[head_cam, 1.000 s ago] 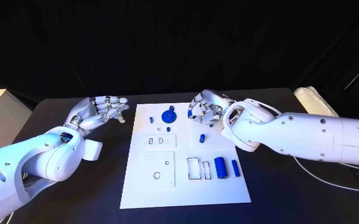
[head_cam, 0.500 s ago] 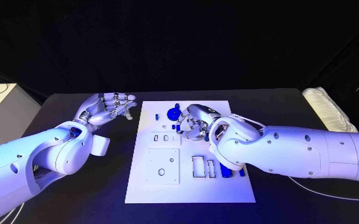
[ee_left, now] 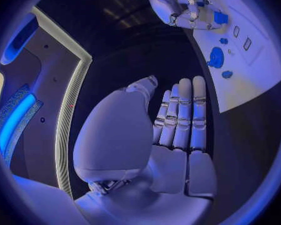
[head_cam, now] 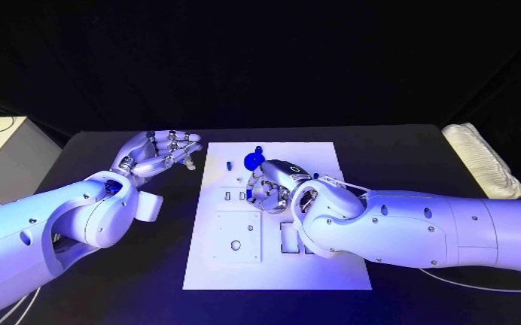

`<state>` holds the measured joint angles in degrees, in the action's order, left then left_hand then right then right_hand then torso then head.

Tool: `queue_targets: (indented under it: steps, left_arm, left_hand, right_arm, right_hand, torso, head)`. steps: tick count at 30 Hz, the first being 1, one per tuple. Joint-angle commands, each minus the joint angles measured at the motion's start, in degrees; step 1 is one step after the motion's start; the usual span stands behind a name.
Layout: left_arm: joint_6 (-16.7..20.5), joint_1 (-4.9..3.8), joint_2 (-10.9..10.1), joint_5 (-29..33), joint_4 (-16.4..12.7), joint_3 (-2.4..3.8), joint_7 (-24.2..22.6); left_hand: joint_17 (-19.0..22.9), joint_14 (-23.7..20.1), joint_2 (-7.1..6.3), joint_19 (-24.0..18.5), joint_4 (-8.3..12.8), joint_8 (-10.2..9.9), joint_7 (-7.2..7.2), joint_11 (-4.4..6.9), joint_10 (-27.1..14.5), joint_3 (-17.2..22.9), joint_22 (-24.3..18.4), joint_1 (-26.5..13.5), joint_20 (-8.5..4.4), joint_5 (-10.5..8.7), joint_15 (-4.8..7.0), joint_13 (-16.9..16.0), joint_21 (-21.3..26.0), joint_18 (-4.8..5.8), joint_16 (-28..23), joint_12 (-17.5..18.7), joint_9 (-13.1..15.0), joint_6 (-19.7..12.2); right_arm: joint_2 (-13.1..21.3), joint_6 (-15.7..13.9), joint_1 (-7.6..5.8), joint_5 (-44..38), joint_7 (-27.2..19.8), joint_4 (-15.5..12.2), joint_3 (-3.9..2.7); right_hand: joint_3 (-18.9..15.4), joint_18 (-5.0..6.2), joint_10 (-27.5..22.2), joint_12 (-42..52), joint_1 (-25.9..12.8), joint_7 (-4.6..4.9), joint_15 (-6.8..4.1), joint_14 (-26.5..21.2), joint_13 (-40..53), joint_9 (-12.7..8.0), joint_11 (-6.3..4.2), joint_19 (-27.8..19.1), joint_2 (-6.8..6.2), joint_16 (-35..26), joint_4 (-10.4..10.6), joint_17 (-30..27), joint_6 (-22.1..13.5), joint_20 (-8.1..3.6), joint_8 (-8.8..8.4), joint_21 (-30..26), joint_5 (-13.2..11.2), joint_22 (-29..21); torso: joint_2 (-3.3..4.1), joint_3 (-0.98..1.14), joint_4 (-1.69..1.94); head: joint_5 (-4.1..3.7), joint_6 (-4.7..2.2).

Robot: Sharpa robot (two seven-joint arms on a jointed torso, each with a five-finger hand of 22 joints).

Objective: Assemble the parts on the task board

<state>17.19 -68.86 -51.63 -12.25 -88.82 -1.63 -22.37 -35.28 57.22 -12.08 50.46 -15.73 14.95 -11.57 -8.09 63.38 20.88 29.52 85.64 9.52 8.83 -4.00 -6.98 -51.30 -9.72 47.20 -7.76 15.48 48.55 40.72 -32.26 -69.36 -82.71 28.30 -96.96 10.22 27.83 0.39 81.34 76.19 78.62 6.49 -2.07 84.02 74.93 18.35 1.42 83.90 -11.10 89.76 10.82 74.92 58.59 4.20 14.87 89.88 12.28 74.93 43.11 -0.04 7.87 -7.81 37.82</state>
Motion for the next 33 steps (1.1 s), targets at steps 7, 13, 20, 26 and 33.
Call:
queue_targets:
  steps: [7, 13, 20, 26, 33]
  left_arm:
    - [-0.11, -0.04, 0.14, -0.27, -0.16, 0.04, -0.11]
    - [-0.14, -0.04, -0.03, -0.27, -0.22, 0.04, -0.07]
    - [-0.20, -0.04, -0.18, -0.27, -0.23, 0.04, 0.01]
    - [-0.24, -0.05, -0.21, -0.27, -0.23, 0.04, 0.04]
    - [-0.26, -0.05, -0.23, -0.27, -0.24, 0.04, 0.07]
  left_hand:
    - [-0.15, 0.45, 0.08, 0.28, -0.24, 0.18, -0.05, 0.24, -0.32, 0.01, 0.05, -0.31, 0.10, -0.19, 0.03, -0.09, -0.38, -0.81, 0.32, -0.10, 0.12, -0.35]
    - [-0.15, 0.45, 0.08, 0.28, -0.24, 0.18, -0.05, 0.24, -0.32, 0.01, 0.05, -0.31, 0.10, -0.19, 0.03, -0.09, -0.38, -0.81, 0.32, -0.10, 0.12, -0.35]
    - [-0.17, 0.49, 0.09, 0.29, -0.25, 0.19, -0.05, 0.24, -0.32, 0.01, 0.05, -0.32, 0.10, -0.19, 0.04, -0.10, -0.39, -0.82, 0.35, -0.11, 0.13, -0.35]
    - [-0.17, 0.49, 0.09, 0.29, -0.25, 0.19, -0.05, 0.24, -0.32, 0.01, 0.05, -0.32, 0.10, -0.19, 0.04, -0.10, -0.39, -0.82, 0.35, -0.11, 0.13, -0.35]
    - [-0.19, 0.51, 0.11, 0.30, -0.29, 0.19, -0.06, 0.24, -0.33, -0.01, 0.05, -0.39, 0.10, -0.19, 0.03, -0.11, -0.41, -0.82, 0.38, -0.12, 0.15, -0.36]
  right_arm:
    - [-1.32, 0.20, 0.60, -3.89, 2.01, 0.99, 0.06]
    - [-1.60, 0.69, 0.74, -5.71, 2.27, 1.40, 0.10]
    - [-1.74, 1.77, 0.77, -7.31, 2.74, 1.63, 0.12]
    - [-1.93, 2.54, 0.78, -7.70, 3.02, 1.89, 0.13]
    - [-2.21, 3.22, 0.81, -7.78, 3.20, 2.29, 0.17]
  right_hand:
    - [0.32, -0.39, 0.25, -0.11, -0.44, -0.05, -0.05, 5.98, 2.85, 0.97, 0.32, 6.10, 0.29, 0.24, -0.15, 15.08, 0.00, -0.21, 0.41, 0.12, 0.42, 15.07]
    - [0.30, -0.39, 0.27, -0.09, -0.87, -0.03, -0.04, 5.98, 2.90, 0.99, 0.33, 6.10, 0.10, 0.24, -0.17, 15.08, -0.10, -0.21, 0.45, 0.12, 0.52, 15.07]
    - [0.21, -0.39, 0.22, -0.20, -1.65, 0.00, -0.02, 5.97, 2.87, 1.02, 0.36, 6.10, -0.36, 0.21, -0.20, 15.02, -0.23, -0.19, 0.53, 0.12, 0.52, 15.07]
    - [0.19, -0.39, 0.24, -0.17, -1.89, 0.01, -0.01, 5.98, 2.91, 1.03, 0.37, 6.10, -0.49, 0.23, -0.20, 15.05, -0.27, -0.18, 0.55, 0.12, 0.55, 15.07]
    - [0.15, -0.39, 0.19, -0.25, -2.32, 0.04, 0.00, 5.96, 2.88, 1.02, 0.39, 6.10, -0.72, 0.20, -0.19, 14.99, -0.39, -0.17, 0.56, 0.12, 0.55, 15.07]
  torso:
    - [-0.01, -0.05, 0.03]
    - [-0.01, -0.05, -0.01]
    - [-0.07, 0.00, -0.01]
    - [-0.09, -0.01, -0.08]
    - [-0.07, -0.03, -0.02]
  head:
    - [0.07, 0.36]
    - [0.14, 0.48]
    - [0.10, 0.47]
    - [0.14, 0.56]
    - [0.16, 0.61]
